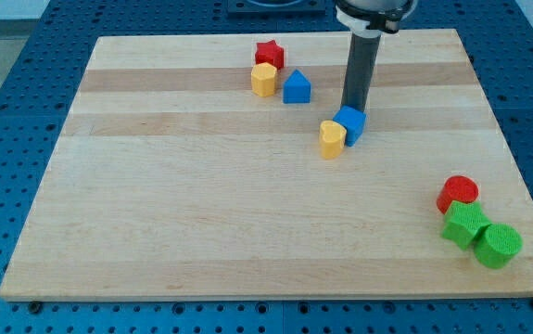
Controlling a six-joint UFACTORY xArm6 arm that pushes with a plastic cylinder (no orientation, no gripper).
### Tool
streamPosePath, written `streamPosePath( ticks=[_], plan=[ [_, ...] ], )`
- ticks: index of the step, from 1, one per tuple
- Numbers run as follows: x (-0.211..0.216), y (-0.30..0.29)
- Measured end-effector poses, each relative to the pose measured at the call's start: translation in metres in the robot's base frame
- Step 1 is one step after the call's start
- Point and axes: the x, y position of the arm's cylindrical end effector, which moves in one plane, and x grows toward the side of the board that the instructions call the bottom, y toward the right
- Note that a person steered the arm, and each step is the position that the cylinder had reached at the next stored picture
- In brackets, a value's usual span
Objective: The arm point at the blue cube
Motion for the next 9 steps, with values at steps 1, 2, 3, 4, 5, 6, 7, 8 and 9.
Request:
streamPosePath(
  ticks=[1, 2, 3, 4, 5, 6, 7, 8, 9],
  plan=[
    [-0.001, -0.009],
    [-0.003, -0.031],
    [0.0, -0.046],
    [0.015, -0.046],
    [0.024, -0.042],
    [0.024, -0.022],
    [0.026, 0.005],
    [0.041, 0.02],
    [0.066, 0.03]
  ],
)
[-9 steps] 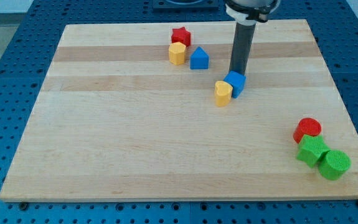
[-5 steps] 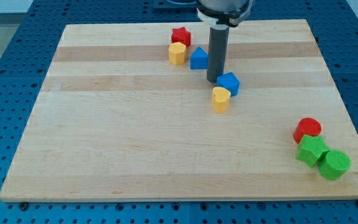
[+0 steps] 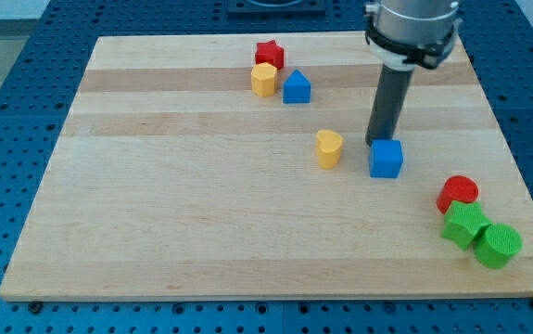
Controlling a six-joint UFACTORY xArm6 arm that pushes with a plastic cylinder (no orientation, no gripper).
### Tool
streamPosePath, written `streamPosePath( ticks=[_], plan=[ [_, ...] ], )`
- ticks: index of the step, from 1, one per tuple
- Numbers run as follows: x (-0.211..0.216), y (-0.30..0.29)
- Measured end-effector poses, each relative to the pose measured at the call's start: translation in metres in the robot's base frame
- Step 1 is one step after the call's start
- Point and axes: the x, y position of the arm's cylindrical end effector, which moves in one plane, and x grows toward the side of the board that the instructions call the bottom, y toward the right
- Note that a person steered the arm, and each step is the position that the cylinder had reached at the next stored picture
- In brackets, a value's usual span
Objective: The arm point at the blue cube
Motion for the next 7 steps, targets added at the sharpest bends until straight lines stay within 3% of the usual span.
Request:
streamPosePath(
  ticks=[3, 7],
  plan=[
    [0.063, 0.0],
    [0.086, -0.019]
  ],
)
